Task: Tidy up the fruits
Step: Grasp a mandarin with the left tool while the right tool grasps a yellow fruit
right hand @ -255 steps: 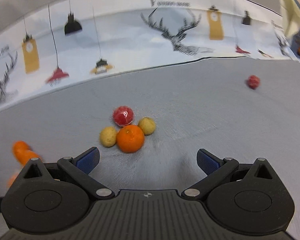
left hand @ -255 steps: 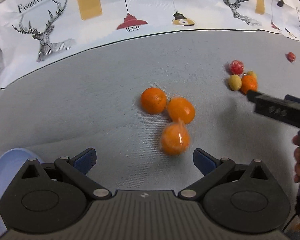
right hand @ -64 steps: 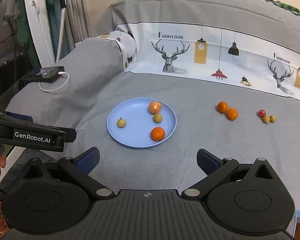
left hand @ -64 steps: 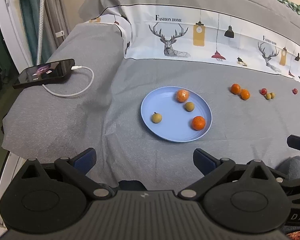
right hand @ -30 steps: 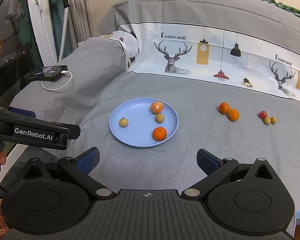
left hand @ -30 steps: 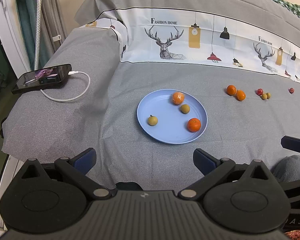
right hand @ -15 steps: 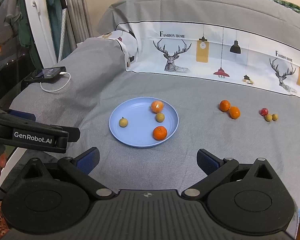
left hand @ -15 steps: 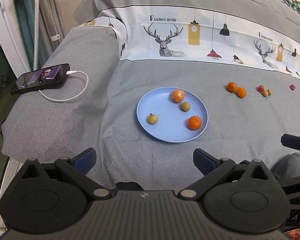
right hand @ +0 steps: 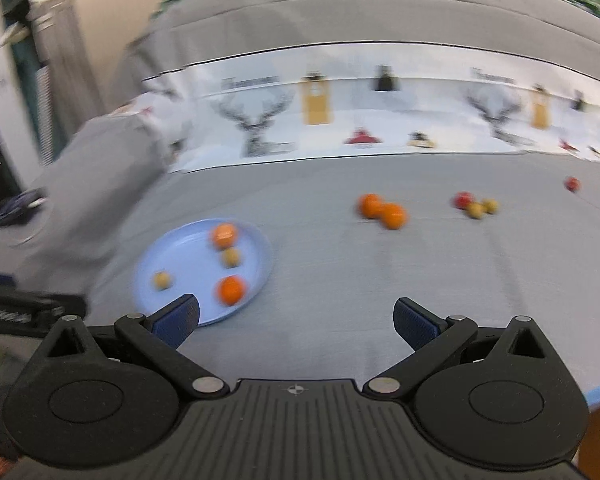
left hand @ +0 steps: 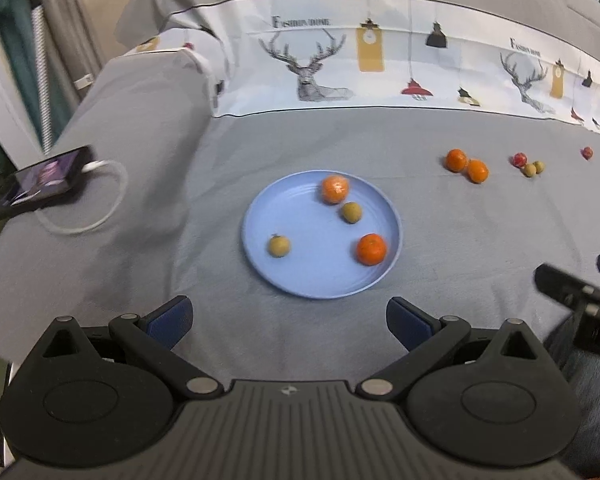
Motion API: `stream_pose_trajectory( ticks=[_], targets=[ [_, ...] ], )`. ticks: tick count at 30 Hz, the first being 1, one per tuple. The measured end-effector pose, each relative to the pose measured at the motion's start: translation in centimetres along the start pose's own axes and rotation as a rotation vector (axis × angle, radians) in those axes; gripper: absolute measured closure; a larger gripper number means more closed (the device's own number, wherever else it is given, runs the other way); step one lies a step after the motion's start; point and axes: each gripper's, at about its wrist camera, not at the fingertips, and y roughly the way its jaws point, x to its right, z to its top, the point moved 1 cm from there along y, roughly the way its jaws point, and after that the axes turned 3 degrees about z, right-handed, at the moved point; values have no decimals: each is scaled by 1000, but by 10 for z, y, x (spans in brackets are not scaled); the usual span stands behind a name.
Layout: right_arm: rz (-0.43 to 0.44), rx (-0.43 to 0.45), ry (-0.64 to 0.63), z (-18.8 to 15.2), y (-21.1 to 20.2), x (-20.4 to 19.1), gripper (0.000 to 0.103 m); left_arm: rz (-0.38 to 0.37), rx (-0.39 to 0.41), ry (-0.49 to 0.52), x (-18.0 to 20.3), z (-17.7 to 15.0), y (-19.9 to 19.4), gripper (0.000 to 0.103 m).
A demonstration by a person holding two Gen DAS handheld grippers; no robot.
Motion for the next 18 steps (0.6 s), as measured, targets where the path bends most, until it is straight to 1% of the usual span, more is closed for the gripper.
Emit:
stream_pose_trajectory(
  ticks=[4, 10, 15, 18],
  targets=[
    [-93, 11, 84, 7, 10, 48, 1, -30, -15, 28, 31, 20, 15, 0],
    [-243, 48, 184, 18, 37, 127, 1, -111, -39, 40, 95, 57, 48, 0],
    [-348, 95, 192, 34, 75, 192, 1, -151, -66, 22, 153, 90, 93, 0],
    [-398, 101, 200, 47, 113, 232, 1, -206, -77, -24, 184, 108, 130, 0]
  ],
)
